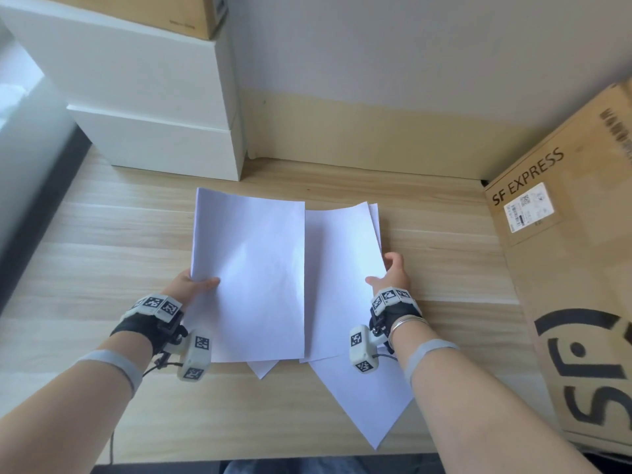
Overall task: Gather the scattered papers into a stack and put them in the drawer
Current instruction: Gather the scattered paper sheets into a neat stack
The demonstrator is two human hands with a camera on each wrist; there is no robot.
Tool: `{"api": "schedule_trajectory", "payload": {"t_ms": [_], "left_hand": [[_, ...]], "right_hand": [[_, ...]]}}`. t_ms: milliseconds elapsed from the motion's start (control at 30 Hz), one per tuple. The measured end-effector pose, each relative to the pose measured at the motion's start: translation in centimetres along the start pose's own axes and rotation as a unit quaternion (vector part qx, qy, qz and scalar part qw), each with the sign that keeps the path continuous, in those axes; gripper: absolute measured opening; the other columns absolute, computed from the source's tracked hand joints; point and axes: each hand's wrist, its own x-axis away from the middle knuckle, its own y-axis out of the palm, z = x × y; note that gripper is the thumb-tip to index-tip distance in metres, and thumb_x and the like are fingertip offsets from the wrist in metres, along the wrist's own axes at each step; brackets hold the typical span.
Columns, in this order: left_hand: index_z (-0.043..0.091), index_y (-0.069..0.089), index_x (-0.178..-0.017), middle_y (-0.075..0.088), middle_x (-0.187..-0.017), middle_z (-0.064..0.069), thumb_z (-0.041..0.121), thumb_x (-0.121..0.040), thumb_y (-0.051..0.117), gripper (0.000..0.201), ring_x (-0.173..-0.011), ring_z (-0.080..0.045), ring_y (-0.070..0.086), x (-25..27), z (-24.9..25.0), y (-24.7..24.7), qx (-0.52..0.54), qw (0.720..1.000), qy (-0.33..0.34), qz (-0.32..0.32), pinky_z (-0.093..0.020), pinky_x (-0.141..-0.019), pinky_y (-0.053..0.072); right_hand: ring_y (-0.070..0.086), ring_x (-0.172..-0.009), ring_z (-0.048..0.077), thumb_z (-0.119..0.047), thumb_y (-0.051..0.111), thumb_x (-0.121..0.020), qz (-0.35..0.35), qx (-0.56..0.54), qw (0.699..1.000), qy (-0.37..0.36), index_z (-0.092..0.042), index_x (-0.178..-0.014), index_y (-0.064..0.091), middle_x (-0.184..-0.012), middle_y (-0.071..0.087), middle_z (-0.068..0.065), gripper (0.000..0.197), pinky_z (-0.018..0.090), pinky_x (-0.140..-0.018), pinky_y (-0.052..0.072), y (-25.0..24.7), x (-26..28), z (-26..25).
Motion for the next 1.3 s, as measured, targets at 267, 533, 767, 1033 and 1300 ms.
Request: {"api": "schedule_trajectory", "payload": {"t_ms": [267,533,767,1033,1300], "left_hand": [[0.0,0.056,-0.104,0.06,-0.078,-0.015,0.004,-0.087,0.059,0.017,-0.069,-0.029,0.056,0.1,1.3,1.8,-0.012,0.999,0.019,-0.023,-0.055,-0.089,0.045],[0.0,0.056,-0.104,0.061,-0.078,-0.015,0.008,-0.086,0.062,0.021,-0.071,-0.03,0.058,-0.4,0.7,3.6,-0.042,0.999,0.007,-0.032,-0.055,-0.09,0.046],[0.003,0.058,-0.097,0.061,-0.079,-0.017,0.01,-0.087,0.062,0.013,-0.077,-0.034,0.059,-0.2,0.4,4.2,-0.06,0.997,-0.004,-0.041,-0.056,-0.09,0.047],[0.005,0.054,-0.104,0.06,-0.078,-0.013,0.003,-0.086,0.06,0.019,-0.068,-0.027,0.056,-0.2,0.7,4.6,-0.041,0.998,0.009,-0.037,-0.043,-0.074,0.049],[0.005,0.058,-0.086,0.058,-0.077,-0.016,0.002,-0.087,0.059,0.003,-0.067,-0.03,0.054,-0.5,1.5,4.8,-0.033,0.999,0.002,-0.034,-0.047,-0.08,0.046]], "right_hand": [[0.036,-0.138,0.026,-0.023,0.054,-0.094,-0.15,0.184,0.971,0.025,-0.007,-0.146,0.029,-0.153,0.032,0.008,0.06,0.032,-0.11,0.031,-3.7,0.2,1.0],[0.03,-0.127,0.03,-0.022,0.062,-0.085,-0.08,0.244,0.966,0.026,-0.015,-0.129,0.05,-0.141,0.029,0.003,0.046,0.035,-0.101,0.035,-2.9,1.8,4.8],[0.046,-0.111,0.027,-0.018,0.066,-0.081,-0.092,0.229,0.969,-0.003,-0.002,-0.118,0.053,-0.136,0.033,0.007,0.042,0.027,-0.095,0.039,-2.5,2.1,6.0],[0.056,-0.091,0.027,-0.005,0.059,-0.088,-0.063,0.087,0.994,0.008,-0.003,-0.118,0.047,-0.111,0.058,0.017,0.032,0.03,-0.077,0.043,-3.4,1.9,6.1],[0.055,-0.084,0.024,-0.001,0.045,-0.09,-0.002,0.013,1.0,-0.004,0.001,-0.109,0.06,-0.112,0.066,0.019,0.024,0.023,-0.074,0.039,-6.2,0.1,5.9]]}}
